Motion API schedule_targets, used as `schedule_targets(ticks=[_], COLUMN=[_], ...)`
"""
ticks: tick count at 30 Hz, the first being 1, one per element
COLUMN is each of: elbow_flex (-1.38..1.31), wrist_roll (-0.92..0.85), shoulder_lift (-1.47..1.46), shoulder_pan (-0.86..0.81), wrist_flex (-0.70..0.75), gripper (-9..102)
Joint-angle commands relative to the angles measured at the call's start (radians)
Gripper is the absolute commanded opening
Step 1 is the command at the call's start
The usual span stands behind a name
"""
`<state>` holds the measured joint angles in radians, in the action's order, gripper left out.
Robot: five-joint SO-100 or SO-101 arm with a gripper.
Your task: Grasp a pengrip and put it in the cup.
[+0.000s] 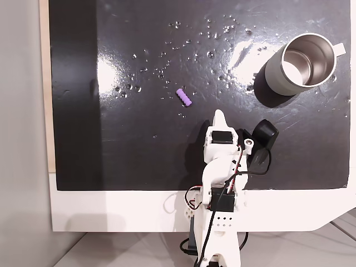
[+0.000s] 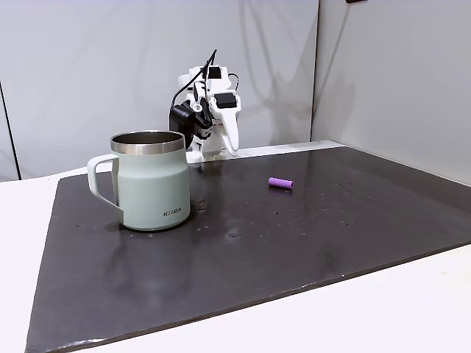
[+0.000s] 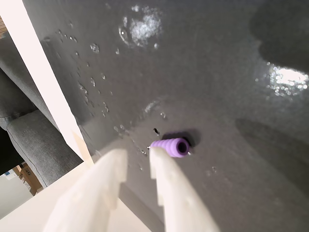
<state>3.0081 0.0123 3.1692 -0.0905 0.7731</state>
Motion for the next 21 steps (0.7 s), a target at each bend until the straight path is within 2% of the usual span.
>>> schedule_targets(ticks=[1, 10, 16, 21], elbow_flex=[-0.003, -0.003, -0.06, -0.202], wrist_roll=[-0.023, -0.032, -0.357, -0.466], shoulder_lift=[0.009, 0.009, 0.009, -0.008], shoulder_pan=[0.009, 0.008, -0.021, -0.009], wrist_flex=[-0.029, -0.029, 0.011, 0.103], gripper=[0, 0, 0, 0])
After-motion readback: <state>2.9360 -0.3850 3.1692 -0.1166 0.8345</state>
